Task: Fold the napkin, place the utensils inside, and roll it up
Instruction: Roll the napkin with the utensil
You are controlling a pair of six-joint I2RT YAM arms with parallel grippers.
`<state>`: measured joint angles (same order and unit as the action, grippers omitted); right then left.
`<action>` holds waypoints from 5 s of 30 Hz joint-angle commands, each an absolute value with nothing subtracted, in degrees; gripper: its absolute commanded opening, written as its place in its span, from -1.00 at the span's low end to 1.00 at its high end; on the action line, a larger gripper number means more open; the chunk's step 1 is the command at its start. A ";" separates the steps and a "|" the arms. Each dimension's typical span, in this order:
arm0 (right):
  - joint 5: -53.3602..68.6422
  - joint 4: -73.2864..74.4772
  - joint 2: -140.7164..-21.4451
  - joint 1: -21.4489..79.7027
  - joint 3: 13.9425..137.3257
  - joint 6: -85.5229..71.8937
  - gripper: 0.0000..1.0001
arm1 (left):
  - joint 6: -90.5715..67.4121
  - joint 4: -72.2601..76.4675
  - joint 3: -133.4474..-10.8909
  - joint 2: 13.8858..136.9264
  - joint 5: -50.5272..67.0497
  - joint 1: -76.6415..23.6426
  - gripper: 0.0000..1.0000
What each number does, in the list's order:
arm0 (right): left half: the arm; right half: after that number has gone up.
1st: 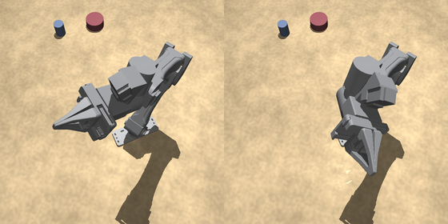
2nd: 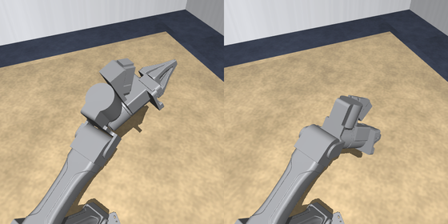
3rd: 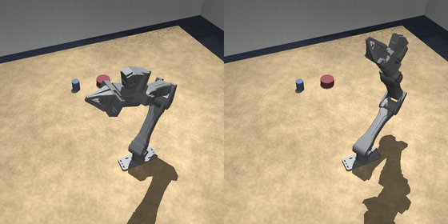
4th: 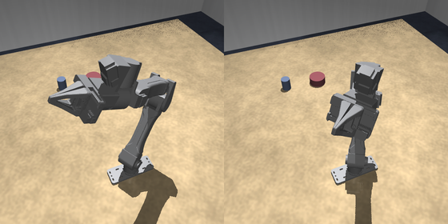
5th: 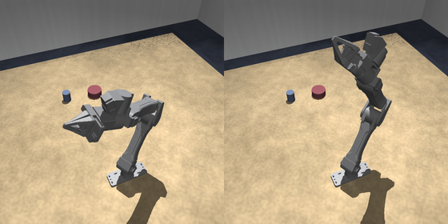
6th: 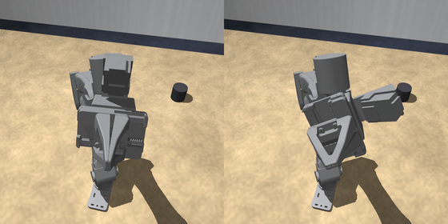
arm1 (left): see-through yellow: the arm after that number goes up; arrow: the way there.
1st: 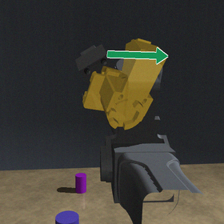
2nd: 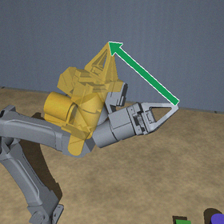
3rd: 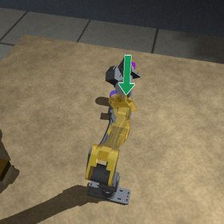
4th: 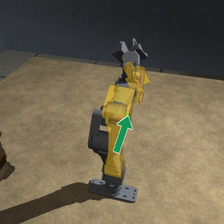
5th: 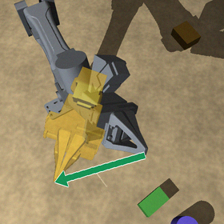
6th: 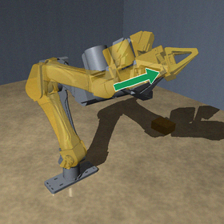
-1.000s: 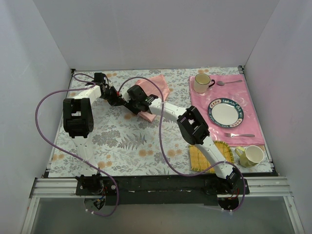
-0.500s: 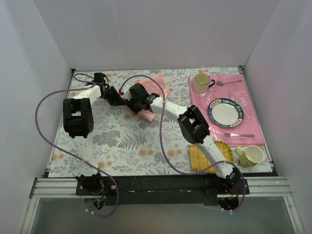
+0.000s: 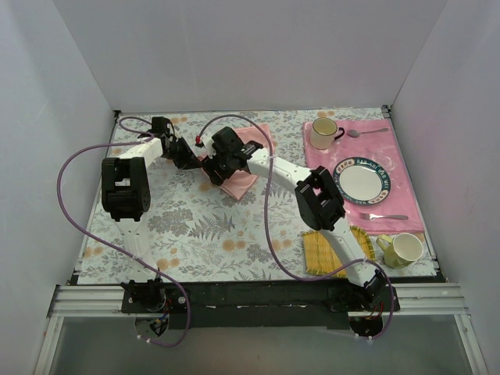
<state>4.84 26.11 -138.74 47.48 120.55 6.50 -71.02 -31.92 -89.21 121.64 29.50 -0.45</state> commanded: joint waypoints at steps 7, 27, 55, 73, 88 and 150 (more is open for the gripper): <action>16.77 22.95 -127.35 41.50 116.55 -2.99 0.41 | -67.06 -26.46 -86.75 119.79 28.48 -0.09 -1.00; 19.34 20.04 -134.56 37.35 109.69 -5.80 -0.39 | -69.52 -27.25 -81.39 109.52 23.20 -0.09 -0.03; 18.98 21.97 -135.61 37.53 114.96 -8.96 -0.52 | -83.24 -14.76 -63.02 99.75 26.72 -8.09 -0.95; 20.13 20.56 -136.76 37.88 109.33 -9.41 -0.60 | -82.36 -17.22 -59.06 106.43 21.18 -12.39 -1.00; 17.76 25.13 -132.37 38.49 113.47 -4.31 -0.10 | -83.41 -18.88 -60.11 102.93 20.22 -12.31 -1.00; -1.85 26.45 -137.10 51.95 111.97 14.07 0.02 | -76.29 -14.68 -76.55 116.89 28.39 -0.09 -0.59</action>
<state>-2.42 27.62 -135.79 52.25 113.12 14.35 -77.28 -13.54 -74.48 116.92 28.32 -0.01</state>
